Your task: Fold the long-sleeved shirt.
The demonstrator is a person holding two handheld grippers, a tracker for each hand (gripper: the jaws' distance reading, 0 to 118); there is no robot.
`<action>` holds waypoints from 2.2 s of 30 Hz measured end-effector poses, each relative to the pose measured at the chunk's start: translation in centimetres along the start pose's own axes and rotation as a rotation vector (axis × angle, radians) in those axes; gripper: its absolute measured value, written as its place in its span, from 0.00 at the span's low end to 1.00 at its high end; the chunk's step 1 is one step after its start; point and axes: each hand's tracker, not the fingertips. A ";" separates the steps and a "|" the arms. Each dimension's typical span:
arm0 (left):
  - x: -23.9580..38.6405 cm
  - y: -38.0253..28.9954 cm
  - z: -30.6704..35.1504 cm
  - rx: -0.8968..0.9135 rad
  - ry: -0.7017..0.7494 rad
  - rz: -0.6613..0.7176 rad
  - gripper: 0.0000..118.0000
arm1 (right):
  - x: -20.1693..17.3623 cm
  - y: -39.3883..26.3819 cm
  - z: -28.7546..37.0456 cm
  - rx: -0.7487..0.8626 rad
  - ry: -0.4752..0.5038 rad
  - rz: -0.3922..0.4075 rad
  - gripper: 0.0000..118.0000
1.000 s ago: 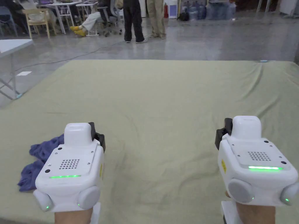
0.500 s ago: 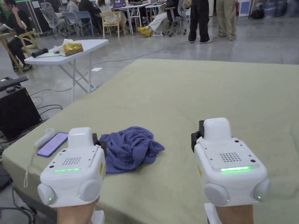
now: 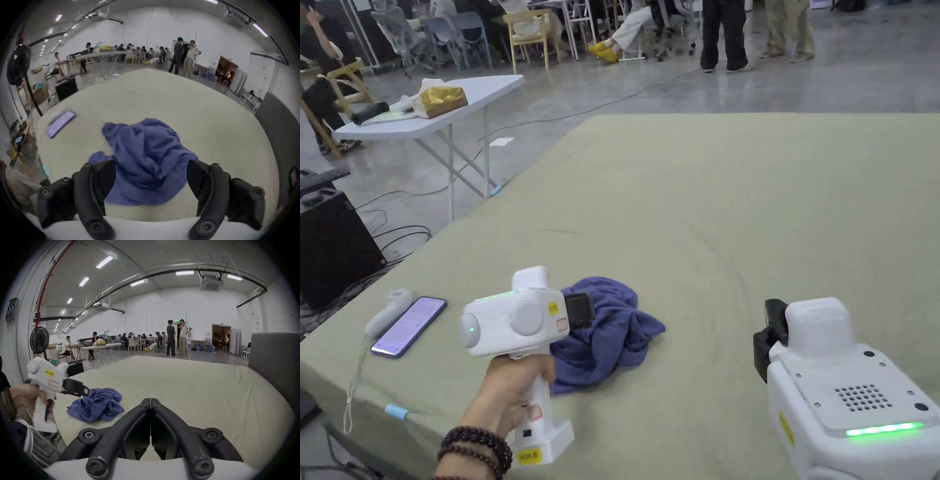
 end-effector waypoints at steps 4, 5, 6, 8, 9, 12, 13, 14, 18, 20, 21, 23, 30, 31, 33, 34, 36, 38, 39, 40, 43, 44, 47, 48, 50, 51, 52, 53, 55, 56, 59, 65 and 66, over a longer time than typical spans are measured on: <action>1.0 0.0 -6.7 -0.082 0.011 -0.027 0.77 | 1.2 -0.8 -1.2 -0.038 -0.034 0.023 0.00; 1.0 -0.3 -7.7 -0.098 0.018 -0.036 0.77 | 1.5 -0.9 -1.4 -0.045 -0.040 0.023 0.00; 1.0 -0.7 -8.2 -0.113 0.028 -0.036 0.74 | 1.8 -1.0 -1.5 -0.050 -0.043 0.022 0.00; 1.1 -0.8 -9.2 -0.186 0.089 -0.036 0.47 | 2.4 -1.3 -1.7 -0.059 -0.055 0.025 0.00; 1.1 -0.7 -8.6 -0.153 0.070 -0.029 0.23 | 2.5 -1.4 -1.8 -0.061 -0.065 0.026 0.00; 1.7 0.1 -7.0 -0.124 0.052 -0.018 0.15 | 2.8 -1.6 -2.2 -0.073 -0.083 0.006 0.00; 1.6 0.4 -6.4 -0.121 0.041 -0.024 0.15 | 2.8 -1.6 -2.2 -0.073 -0.084 -0.005 0.00; 1.6 0.8 -5.6 -0.091 0.009 -0.013 0.15 | 2.9 -1.6 -1.9 -0.072 -0.082 -0.015 0.00; 4.4 3.0 -0.7 0.039 -0.103 -0.054 0.14 | 4.1 -1.4 -0.2 -0.059 -0.096 -0.016 0.00; 8.0 4.3 2.2 0.090 -0.151 -0.124 0.14 | 5.5 -1.0 1.1 -0.051 -0.129 -0.020 0.00; 9.7 4.8 3.3 0.102 -0.168 -0.143 0.14 | 6.2 -0.8 1.7 -0.043 -0.143 -0.030 0.00; 14.0 5.6 5.8 0.138 -0.233 -0.188 0.14 | 8.2 -0.3 3.5 -0.016 -0.191 -0.063 0.00; 33.6 2.1 8.9 0.145 -0.554 -0.357 0.14 | 15.8 1.2 11.0 0.055 -0.378 -0.103 0.00; 36.2 0.9 8.5 0.128 -0.582 -0.386 0.14 | 16.9 1.3 12.0 0.061 -0.401 -0.112 0.00; 41.9 -2.4 6.9 0.062 -0.642 -0.438 0.14 | 19.1 1.1 14.4 0.071 -0.459 -0.121 0.00; 44.0 -3.9 6.0 0.020 -0.660 -0.440 0.14 | 20.0 1.0 15.3 0.070 -0.482 -0.119 0.00; 48.1 -7.7 3.9 -0.080 -0.677 -0.441 0.14 | 22.0 0.6 17.0 0.056 -0.542 -0.124 0.00; 50.7 -11.2 2.4 -0.132 -0.706 -0.477 0.14 | 23.6 0.1 18.4 0.045 -0.592 -0.141 0.00; 51.6 -12.5 2.0 -0.142 -0.710 -0.506 0.14 | 24.2 -0.1 18.8 0.039 -0.609 -0.150 0.00; 52.3 -13.6 1.9 -0.146 -0.700 -0.524 0.14 | 25.0 -0.3 19.3 0.034 -0.620 -0.159 0.00; 52.5 -14.5 2.2 -0.109 -0.680 -0.537 0.20 | 26.0 -0.8 20.1 0.027 -0.646 -0.170 0.00; 52.0 -14.0 2.5 -0.109 -0.699 -0.531 0.36 | 26.1 -0.9 20.2 0.025 -0.648 -0.172 0.00; 49.3 -11.2 4.7 -0.058 -0.719 -0.485 0.99 | 25.7 -0.9 20.0 0.022 -0.629 -0.184 0.00; 48.0 -10.6 5.8 0.004 -0.713 -0.461 0.99 | 25.4 -0.8 19.9 0.023 -0.620 -0.184 0.00; 44.4 -9.3 8.5 0.124 -0.685 -0.423 0.99 | 24.3 -0.5 19.3 0.022 -0.599 -0.174 0.00; 42.5 -9.3 9.7 0.172 -0.646 -0.405 0.99 | 23.8 -0.5 19.0 0.023 -0.584 -0.167 0.00; 40.6 -9.5 10.9 0.210 -0.608 -0.394 0.99 | 23.3 -0.4 18.8 0.024 -0.573 -0.160 0.00; 38.4 -9.9 12.0 0.252 -0.566 -0.381 0.99 | 22.7 -0.5 18.4 0.023 -0.564 -0.158 0.00; 34.0 -11.5 14.0 0.304 -0.488 -0.340 0.98 | 21.7 -0.5 17.9 0.022 -0.533 -0.159 0.00; 31.8 -12.4 14.7 0.318 -0.459 -0.321 0.98 | 21.2 -0.5 17.7 0.018 -0.525 -0.160 0.00; 26.6 -14.8 15.7 0.279 -0.381 -0.312 0.89 | 19.9 -0.4 17.6 0.020 -0.505 -0.145 0.00; 23.2 -16.5 17.3 0.324 -0.282 -0.326 0.00 | 18.7 -0.1 17.3 0.006 -0.500 -0.133 0.00; 23.1 -16.2 17.3 0.308 -0.321 -0.313 0.00 | 18.6 0.0 17.4 0.008 -0.504 -0.135 0.00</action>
